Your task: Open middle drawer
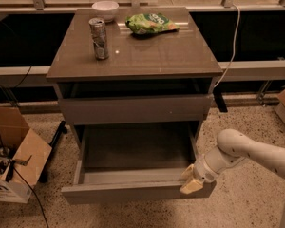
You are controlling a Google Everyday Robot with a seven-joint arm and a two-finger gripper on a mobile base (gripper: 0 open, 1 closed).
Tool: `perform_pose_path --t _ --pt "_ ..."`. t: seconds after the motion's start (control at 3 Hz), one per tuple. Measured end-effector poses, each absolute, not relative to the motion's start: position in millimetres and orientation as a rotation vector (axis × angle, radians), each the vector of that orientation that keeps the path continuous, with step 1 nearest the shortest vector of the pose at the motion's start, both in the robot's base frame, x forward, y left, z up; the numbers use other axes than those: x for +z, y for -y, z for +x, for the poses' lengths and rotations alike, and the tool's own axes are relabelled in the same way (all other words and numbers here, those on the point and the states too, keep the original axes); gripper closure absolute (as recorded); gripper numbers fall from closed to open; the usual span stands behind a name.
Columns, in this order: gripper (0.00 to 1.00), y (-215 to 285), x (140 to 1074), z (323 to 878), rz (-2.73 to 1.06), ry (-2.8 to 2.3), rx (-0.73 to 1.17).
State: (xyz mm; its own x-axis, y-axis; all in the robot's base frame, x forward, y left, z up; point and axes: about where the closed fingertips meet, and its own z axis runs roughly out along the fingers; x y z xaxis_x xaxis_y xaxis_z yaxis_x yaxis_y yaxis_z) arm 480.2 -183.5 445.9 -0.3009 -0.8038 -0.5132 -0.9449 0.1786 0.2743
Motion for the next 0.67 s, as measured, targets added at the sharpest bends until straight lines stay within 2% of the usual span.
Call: perform_pose_path --t 0.33,0.67 --pt "0.01 182.3 444.6 479.2 -1.683 -2.203 0.814" --pt "0.0 181.9 444.2 478.9 -1.683 -2.203 0.815"
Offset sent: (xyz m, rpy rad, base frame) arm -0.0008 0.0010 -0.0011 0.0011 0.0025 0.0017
